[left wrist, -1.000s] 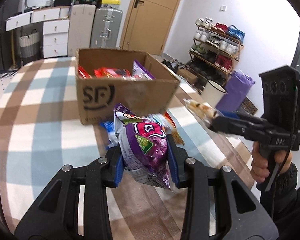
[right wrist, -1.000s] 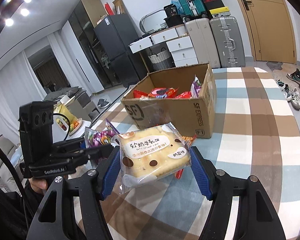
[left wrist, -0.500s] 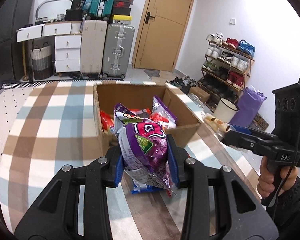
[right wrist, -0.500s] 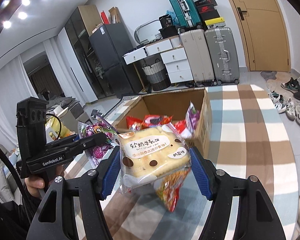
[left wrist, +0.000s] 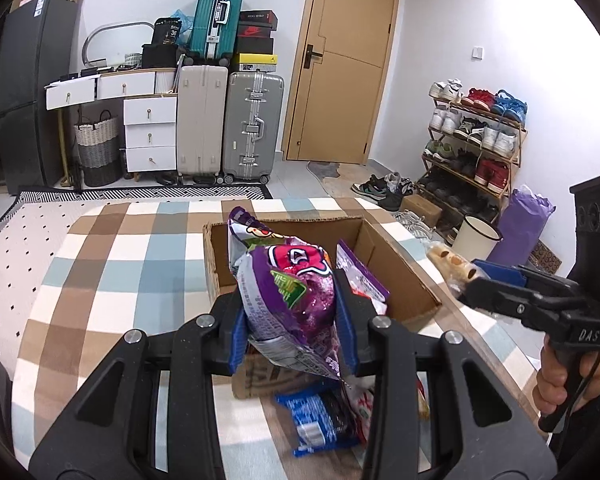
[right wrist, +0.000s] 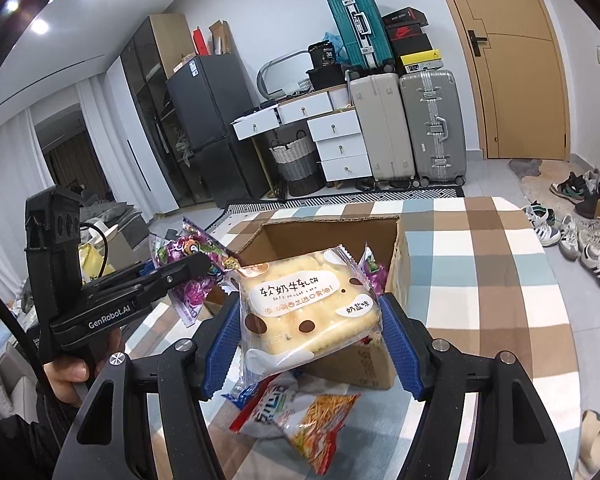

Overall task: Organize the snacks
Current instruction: 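Lift the candy bag and bread bag up over the box, then lower both bags into the box and open both tools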

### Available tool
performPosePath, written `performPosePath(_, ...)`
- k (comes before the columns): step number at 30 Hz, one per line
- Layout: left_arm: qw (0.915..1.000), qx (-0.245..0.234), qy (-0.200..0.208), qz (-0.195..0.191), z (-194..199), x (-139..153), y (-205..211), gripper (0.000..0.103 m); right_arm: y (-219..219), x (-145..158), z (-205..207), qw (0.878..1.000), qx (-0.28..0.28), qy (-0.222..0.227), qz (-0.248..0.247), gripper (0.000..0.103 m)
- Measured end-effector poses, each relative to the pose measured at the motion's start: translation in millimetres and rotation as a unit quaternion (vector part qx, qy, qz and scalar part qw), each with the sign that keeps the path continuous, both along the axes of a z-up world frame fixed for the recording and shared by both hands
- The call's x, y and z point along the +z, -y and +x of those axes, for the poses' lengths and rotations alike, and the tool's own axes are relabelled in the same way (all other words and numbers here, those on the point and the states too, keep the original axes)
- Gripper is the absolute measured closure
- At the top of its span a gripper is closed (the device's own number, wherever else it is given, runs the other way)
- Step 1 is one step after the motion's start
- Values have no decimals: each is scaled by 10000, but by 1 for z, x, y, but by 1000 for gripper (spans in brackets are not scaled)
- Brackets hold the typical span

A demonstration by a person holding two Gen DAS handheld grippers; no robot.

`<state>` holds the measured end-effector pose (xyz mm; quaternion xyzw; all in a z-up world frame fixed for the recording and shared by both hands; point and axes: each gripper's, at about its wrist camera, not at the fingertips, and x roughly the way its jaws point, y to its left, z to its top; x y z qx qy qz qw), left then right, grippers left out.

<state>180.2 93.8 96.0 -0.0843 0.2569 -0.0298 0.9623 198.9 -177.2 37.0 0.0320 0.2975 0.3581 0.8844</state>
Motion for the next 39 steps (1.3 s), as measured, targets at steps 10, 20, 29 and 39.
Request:
performPosePath(10,9999,6,-63,121,52,-21,1,69,-16,-10,23,9995,-94,54,-283,35)
performPosePath(20,9996,-58,-139,221,84,-44,4,69,-38,-21,43,9980,-117,161,-604,35)
performPosePath(29,9997,-24,-200,125,107,-66,-8,69,-60,-31,71,9949,-183,239,-960,35)
performPosePath(39,9994,13,-327,97,115,-81,-13,69,-79,-42,97,9928,-107,152,-1182,35)
